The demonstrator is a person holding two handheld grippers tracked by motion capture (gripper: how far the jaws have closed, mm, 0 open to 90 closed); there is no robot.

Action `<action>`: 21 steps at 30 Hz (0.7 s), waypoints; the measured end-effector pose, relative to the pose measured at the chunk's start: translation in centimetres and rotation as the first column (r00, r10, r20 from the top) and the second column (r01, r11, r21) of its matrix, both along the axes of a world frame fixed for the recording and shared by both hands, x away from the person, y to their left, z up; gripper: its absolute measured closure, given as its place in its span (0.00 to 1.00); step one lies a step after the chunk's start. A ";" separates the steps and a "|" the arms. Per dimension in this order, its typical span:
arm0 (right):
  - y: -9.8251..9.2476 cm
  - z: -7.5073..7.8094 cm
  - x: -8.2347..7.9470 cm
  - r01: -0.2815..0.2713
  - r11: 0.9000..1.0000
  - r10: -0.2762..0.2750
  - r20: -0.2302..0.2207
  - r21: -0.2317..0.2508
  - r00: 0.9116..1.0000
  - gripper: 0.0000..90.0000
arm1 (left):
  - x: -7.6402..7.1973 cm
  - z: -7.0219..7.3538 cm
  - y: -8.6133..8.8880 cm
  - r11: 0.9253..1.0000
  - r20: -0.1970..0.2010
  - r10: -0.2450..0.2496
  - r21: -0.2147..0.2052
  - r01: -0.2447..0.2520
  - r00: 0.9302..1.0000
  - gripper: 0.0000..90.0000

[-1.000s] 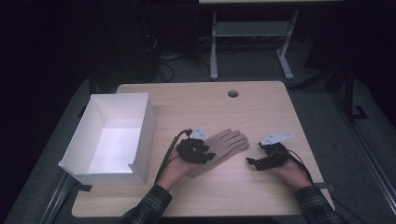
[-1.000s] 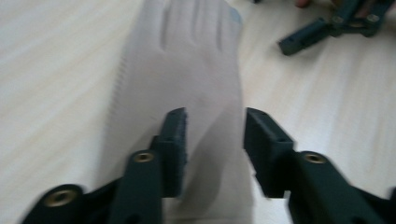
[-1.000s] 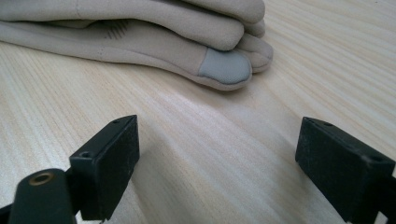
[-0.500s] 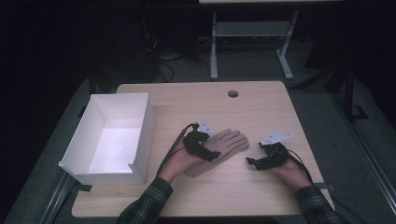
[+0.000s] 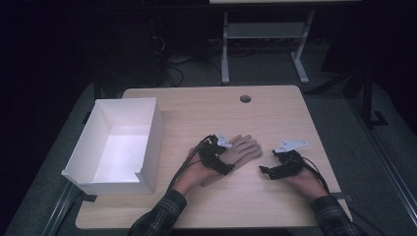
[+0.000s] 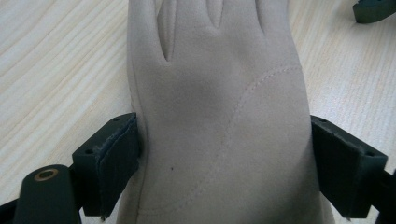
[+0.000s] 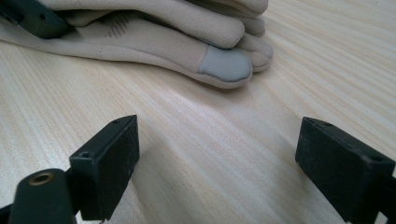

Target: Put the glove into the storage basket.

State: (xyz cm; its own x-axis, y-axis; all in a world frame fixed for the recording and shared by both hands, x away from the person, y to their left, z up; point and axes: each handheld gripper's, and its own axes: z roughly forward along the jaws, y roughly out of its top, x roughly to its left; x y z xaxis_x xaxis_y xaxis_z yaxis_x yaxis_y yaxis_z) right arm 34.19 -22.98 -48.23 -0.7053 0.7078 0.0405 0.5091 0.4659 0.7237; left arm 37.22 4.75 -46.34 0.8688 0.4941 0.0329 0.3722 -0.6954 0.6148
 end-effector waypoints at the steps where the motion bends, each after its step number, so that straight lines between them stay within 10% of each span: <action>1: 0.0 0.0 0.0 0.000 1.000 0.000 0.000 0.000 1.000 0.14 | 0.0 0.0 0.0 1.000 0.002 0.001 0.000 -0.001 1.000 0.17; 14: 0.0 0.0 0.0 0.004 1.000 -0.004 0.002 -0.001 1.000 0.14 | -0.6 0.5 0.5 1.000 0.058 0.000 0.017 -0.001 0.998 0.69; 21: 0.0 0.0 0.0 0.005 1.000 -0.005 0.002 -0.001 1.000 0.14 | -0.6 0.6 0.7 1.000 0.056 0.016 0.010 -0.017 0.998 0.80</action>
